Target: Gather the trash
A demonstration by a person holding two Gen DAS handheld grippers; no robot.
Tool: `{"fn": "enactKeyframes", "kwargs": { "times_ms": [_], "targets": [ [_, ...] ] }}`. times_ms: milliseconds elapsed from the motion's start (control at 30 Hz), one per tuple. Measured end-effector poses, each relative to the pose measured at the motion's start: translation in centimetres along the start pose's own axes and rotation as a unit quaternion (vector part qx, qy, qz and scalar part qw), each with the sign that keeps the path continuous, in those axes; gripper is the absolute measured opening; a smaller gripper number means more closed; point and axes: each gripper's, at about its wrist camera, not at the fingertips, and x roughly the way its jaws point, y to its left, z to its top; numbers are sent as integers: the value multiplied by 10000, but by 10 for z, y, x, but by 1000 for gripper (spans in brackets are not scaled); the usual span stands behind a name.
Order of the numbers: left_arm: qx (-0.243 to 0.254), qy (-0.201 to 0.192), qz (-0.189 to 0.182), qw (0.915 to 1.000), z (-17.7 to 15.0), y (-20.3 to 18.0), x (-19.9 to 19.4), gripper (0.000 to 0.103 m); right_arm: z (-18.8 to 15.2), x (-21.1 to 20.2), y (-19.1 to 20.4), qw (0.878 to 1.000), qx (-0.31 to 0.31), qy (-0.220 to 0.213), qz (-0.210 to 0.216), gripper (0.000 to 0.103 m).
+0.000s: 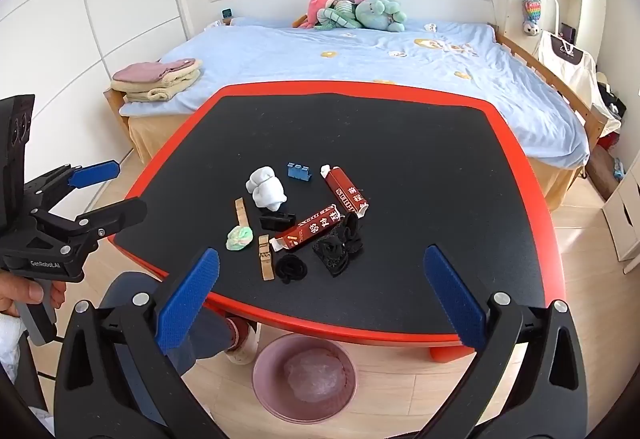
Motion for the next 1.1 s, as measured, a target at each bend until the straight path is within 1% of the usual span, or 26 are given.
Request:
{"fn": "enactKeyframes", "kwargs": {
  "times_ms": [133, 167, 200, 333, 500, 1100],
  "targets": [
    [-50, 97, -95, 9999, 0, -1, 5, 98, 0, -1, -3, 10000, 25, 13, -6, 100],
    [-32, 37, -102, 9999, -2, -1, 3, 98, -2, 2, -1, 10000, 15, 24, 20, 100],
    [-23, 93, -111, 9999, 1, -2, 3, 98, -2, 2, -2, 10000, 29, 26, 19, 100],
    [-13, 10, -293, 9996, -3, 3, 2, 98, -8, 5, 2, 10000, -33, 53, -3, 100],
    [27, -4, -233, 9997, -7, 2, 2, 98, -10, 6, 3, 10000, -31, 59, -37, 100],
    [76, -21, -225, 9997, -6, 0, 0, 98, -9, 8, 3, 10000, -23, 83, -5, 100]
  ]
}}
